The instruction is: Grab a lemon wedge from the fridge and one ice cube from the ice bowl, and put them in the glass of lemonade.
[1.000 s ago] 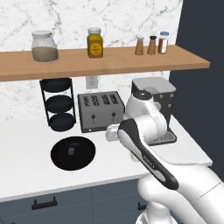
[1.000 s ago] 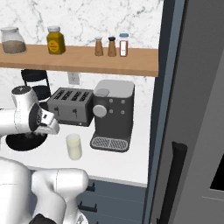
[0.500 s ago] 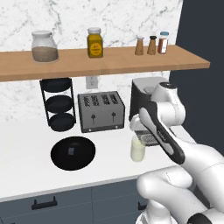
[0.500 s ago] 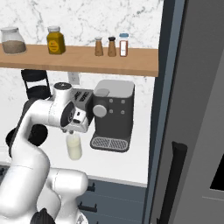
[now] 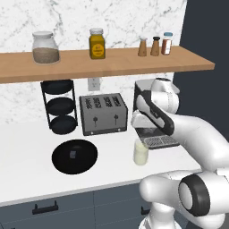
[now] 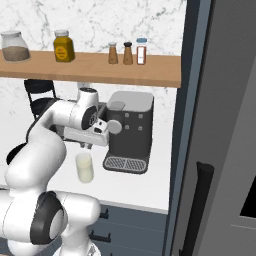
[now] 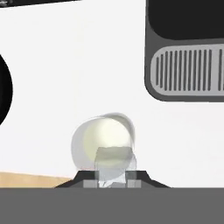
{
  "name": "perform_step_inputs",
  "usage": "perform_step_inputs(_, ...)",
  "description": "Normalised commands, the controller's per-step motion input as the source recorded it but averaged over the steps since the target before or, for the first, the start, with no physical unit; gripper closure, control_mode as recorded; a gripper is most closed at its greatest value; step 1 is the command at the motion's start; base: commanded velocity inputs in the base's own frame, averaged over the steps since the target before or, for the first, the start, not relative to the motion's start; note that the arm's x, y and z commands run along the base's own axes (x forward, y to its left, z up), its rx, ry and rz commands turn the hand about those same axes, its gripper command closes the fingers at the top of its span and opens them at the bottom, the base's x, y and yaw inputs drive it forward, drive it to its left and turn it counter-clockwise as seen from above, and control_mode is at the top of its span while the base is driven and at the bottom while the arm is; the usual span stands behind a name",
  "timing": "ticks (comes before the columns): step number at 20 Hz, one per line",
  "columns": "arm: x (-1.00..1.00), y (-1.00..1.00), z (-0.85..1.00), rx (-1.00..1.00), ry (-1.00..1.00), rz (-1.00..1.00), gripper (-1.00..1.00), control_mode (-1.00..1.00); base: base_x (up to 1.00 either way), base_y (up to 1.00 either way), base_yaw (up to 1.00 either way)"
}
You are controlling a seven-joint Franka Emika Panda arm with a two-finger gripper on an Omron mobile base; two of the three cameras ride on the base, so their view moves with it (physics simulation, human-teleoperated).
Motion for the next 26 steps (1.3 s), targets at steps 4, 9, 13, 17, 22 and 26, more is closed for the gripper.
perform_step_inputs(4,0.02,0.04,-0.44,-0.03,0.01,-0.01,1.0,-1.0,0.0,0.0,0.0)
perform_step_inputs(9,0.0,0.07,-0.32,-0.03,-0.01,0.0,1.0,-1.0,0.0,0.0,0.0)
perform_step_inputs(13,0.0,0.14,-0.11,-0.01,-0.04,0.0,1.0,-1.0,0.0,0.0,0.0)
perform_step_inputs(17,0.0,0.02,-0.05,-0.01,-0.01,0.0,1.0,-1.0,0.0,0.0,0.0)
perform_step_inputs(22,0.0,0.0,-0.03,0.0,-0.01,0.0,1.0,-1.0,0.0,0.0,0.0)
perform_step_inputs(26,0.0,0.0,0.0,0.0,0.0,0.0,1.0,-1.0,0.0,0.0,0.0)
